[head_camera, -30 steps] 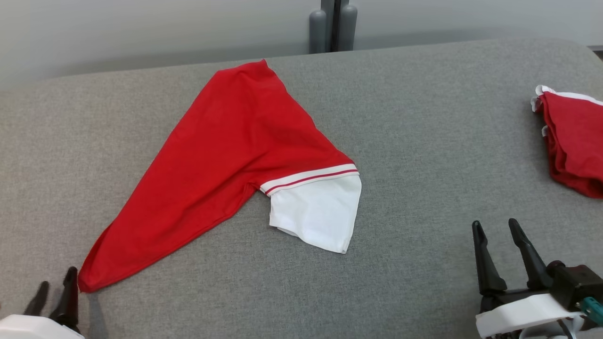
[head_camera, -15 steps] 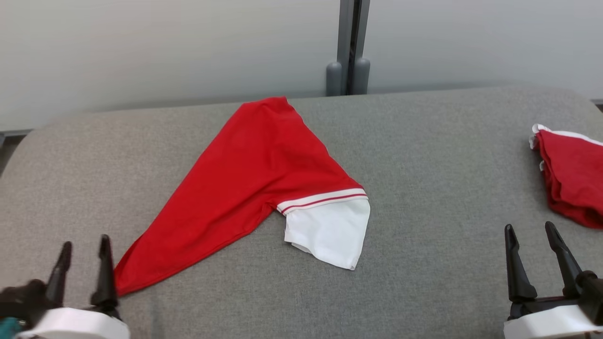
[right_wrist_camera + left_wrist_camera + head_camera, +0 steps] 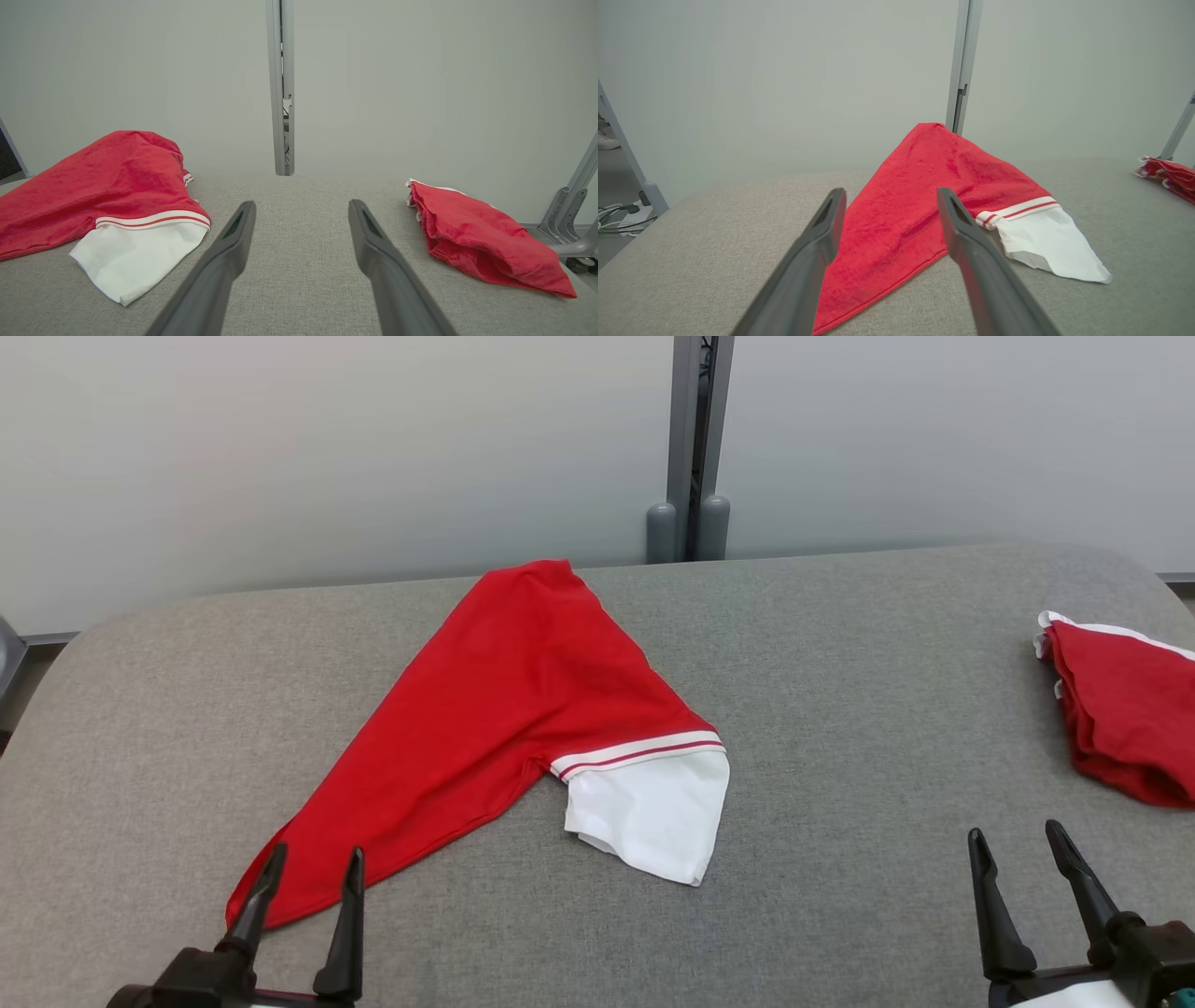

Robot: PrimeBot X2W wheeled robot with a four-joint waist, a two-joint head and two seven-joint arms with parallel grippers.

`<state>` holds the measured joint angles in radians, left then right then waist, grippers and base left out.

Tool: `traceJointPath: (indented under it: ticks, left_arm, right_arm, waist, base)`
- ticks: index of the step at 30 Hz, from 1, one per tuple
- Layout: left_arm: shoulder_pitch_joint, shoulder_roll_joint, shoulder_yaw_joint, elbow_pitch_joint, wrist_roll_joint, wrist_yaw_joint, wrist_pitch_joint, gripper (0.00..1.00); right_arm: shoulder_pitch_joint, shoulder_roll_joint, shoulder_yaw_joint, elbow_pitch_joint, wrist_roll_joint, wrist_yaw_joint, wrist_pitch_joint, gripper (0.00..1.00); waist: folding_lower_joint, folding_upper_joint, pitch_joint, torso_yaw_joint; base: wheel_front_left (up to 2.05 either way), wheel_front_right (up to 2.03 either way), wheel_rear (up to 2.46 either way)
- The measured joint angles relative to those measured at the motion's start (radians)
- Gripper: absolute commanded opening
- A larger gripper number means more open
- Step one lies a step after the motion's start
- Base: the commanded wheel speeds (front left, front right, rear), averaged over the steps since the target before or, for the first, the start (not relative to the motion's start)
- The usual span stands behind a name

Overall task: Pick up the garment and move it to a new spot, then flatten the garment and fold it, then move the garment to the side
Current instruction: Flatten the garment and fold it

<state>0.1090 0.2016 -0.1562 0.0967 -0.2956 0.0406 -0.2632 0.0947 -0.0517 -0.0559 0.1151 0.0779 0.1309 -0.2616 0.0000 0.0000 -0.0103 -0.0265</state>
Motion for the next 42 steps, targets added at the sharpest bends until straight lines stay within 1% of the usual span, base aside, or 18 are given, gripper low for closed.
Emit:
traceJointPath:
  ticks: [3,10,18,29,33,35,36,39,41,42]
  left_arm:
    - [0.013,-0.032,0.030,0.013,0.050,-0.041,0.000,1.00]
    - [0.014,-0.086,0.110,0.022,0.111,-0.107,0.000,1.00]
    - [0.010,-0.115,0.160,0.048,0.141,-0.145,0.000,1.00]
    - [0.002,-0.134,0.203,0.061,0.152,-0.163,0.000,1.00]
    - [-0.013,-0.143,0.231,0.060,0.146,-0.164,0.000,1.00]
    - [-0.016,-0.145,0.254,0.072,0.137,-0.155,0.000,1.00]
    - [-0.016,-0.145,0.254,0.072,0.137,-0.155,0.000,1.00]
    - [-0.040,-0.144,0.282,0.109,0.137,-0.127,0.000,1.00]
    - [-0.056,-0.141,0.286,0.153,0.136,-0.119,0.012,1.00]
    - [-0.062,-0.139,0.286,0.169,0.129,-0.120,0.035,1.00]
  right_arm:
    - [0.001,0.001,0.002,0.000,-0.002,0.000,0.000,1.00]
    - [0.002,0.002,0.011,-0.003,0.011,0.000,0.000,1.00]
    - [0.001,0.002,0.014,0.012,0.028,0.000,0.000,1.00]
    - [-0.002,0.002,0.023,0.019,0.042,0.000,0.000,1.00]
    - [-0.029,0.002,0.053,0.008,0.073,0.000,0.000,1.00]
    - [-0.057,0.002,0.084,0.007,0.089,0.000,0.000,1.00]
    - [-0.057,0.002,0.084,0.007,0.089,0.000,0.000,1.00]
    - [-0.100,0.002,0.185,0.088,0.083,0.000,0.007,1.00]
    - [-0.154,0.003,0.265,0.141,0.085,0.000,0.061,1.00]
    - [-0.187,0.004,0.299,0.161,0.096,0.000,0.088,1.00]
  waist:
    - [0.0000,0.0000,-0.001,-0.004]
    - [0.0000,0.0000,0.007,-0.012]
    - [0.0000,0.0000,0.012,-0.021]
    - [0.0000,0.0000,0.011,-0.017]
    - [0.0000,0.0000,0.017,-0.011]
    - [0.0000,0.0000,0.021,-0.007]
    - [0.0000,0.0000,0.021,-0.007]
    - [0.0000,0.0000,0.032,0.002]
    - [0.0000,0.0000,0.043,0.006]
    - [0.0000,0.0000,0.049,0.008]
  base:
    - [0.00,0.00,0.00]
    - [0.00,0.00,0.00]
    - [0.00,0.00,0.00]
    - [0.00,0.00,0.00]
    - [0.00,0.00,0.00]
    - [0.00,0.00,0.00]
    - [0.00,0.00,0.00]
    - [0.00,0.00,0.00]
    - [0.00,0.00,0.00]
    - [0.00,0.00,0.00]
